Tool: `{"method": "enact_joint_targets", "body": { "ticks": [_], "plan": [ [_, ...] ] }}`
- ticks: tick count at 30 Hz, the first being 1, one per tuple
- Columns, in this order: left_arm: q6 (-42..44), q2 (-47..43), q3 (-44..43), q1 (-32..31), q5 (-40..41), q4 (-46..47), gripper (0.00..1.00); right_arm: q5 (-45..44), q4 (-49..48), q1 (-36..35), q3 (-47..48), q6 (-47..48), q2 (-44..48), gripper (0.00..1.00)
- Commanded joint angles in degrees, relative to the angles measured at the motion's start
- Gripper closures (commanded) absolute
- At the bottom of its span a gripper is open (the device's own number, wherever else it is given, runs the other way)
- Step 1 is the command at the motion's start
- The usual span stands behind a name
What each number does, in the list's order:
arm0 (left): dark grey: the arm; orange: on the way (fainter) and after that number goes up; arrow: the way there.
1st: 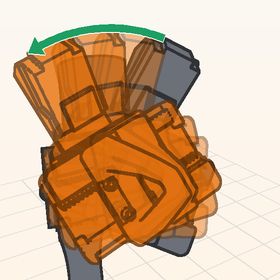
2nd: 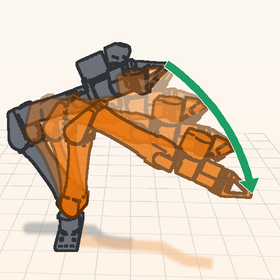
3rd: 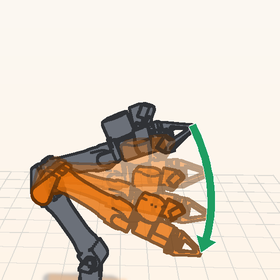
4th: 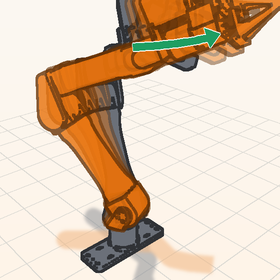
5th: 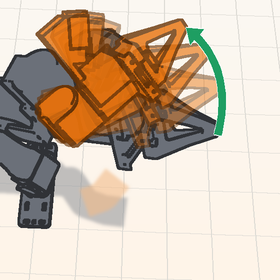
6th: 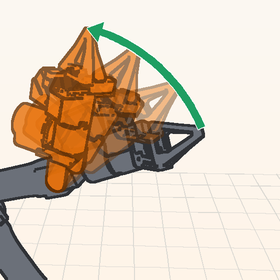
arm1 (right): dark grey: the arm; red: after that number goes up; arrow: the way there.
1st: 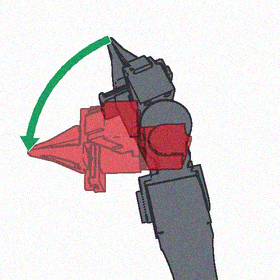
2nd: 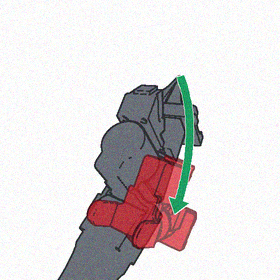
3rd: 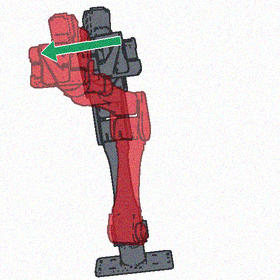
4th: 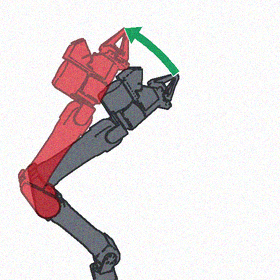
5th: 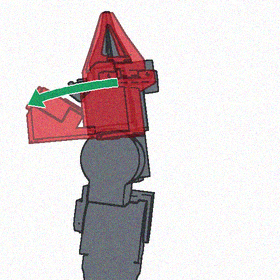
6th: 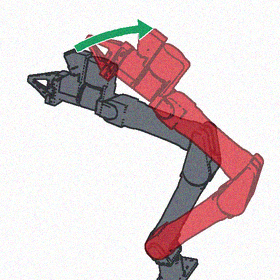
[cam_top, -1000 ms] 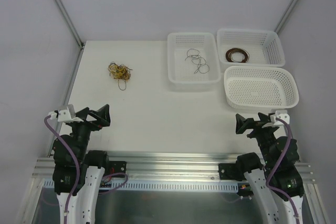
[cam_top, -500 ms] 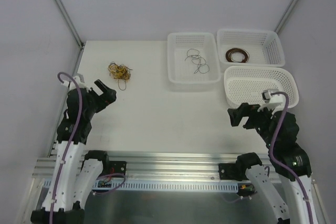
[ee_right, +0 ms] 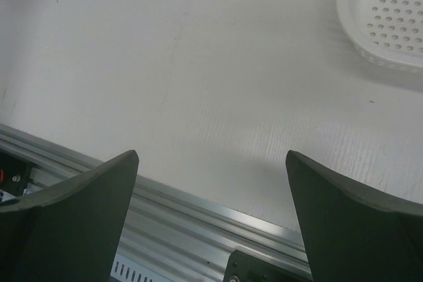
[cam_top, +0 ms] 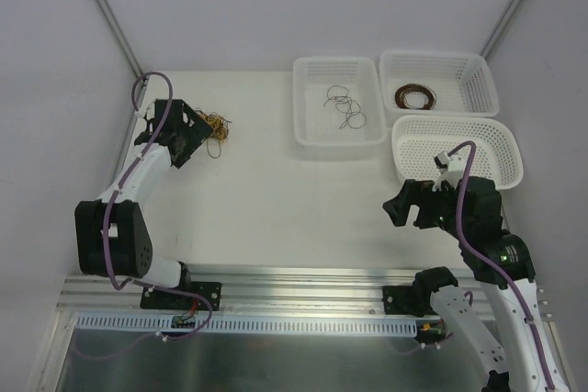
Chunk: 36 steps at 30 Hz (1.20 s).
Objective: Untangle the cables
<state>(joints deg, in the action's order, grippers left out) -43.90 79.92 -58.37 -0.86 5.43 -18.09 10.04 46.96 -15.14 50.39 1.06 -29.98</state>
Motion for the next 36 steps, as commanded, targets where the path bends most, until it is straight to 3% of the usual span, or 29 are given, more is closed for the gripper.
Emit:
{"method": "enact_joint_targets", "body": {
  "ticks": [1,9,14,18,21,22,25,26,27,32,36],
  "plan": [
    [-4.88,5.67,-4.99,1.74,3.18,7.09,0.01,4.28,-1.61,0.11,0.32,-0.71,0.36,0.01],
    [-5.85,22.27,-15.61,2.62,4.59,10.09,0.01,6.04,-2.75,-0.24,-0.47,-0.18,0.27,0.0],
    [-5.32,30.11,-21.25,2.97,-0.24,10.0,0.08,6.22,-2.84,-0.24,-0.73,0.08,0.09,0.0],
    [-3.66,34.5,-23.98,2.97,-4.19,10.0,0.21,6.65,-3.01,-0.42,-1.52,0.35,-0.26,0.0],
    [-0.41,35.56,-24.07,2.97,-7.53,9.91,0.42,8.67,-3.19,-0.51,-1.87,0.52,-0.96,0.0],
    [0.47,35.48,-23.99,2.89,-8.15,9.91,0.56,9.11,-3.45,-0.51,-1.88,0.52,-1.13,0.0],
    [4.16,34.6,-22.76,2.88,-11.31,9.91,0.77,9.38,-3.02,-0.86,-2.05,0.17,-1.66,0.01],
    [5.13,34.17,-21.97,2.88,-12.28,9.91,0.92,9.12,-2.75,-0.95,-1.96,0.26,-2.1,0.01],
    [6.71,33.03,-21.44,2.71,-13.77,10.0,0.96,9.03,-2.58,-1.21,-1.96,0.35,-2.19,0.0],
    [13.83,26.1,-17.93,1.04,-19.23,8.51,1.0,9.83,-3.72,-2.62,-2.05,-0.09,-2.89,0.0],
    [19.28,18.97,-13.62,-4.66,-20.46,4.38,1.0,7.62,-4.94,-5.68,-1.7,-0.53,-6.92,0.01]
  ]
}}
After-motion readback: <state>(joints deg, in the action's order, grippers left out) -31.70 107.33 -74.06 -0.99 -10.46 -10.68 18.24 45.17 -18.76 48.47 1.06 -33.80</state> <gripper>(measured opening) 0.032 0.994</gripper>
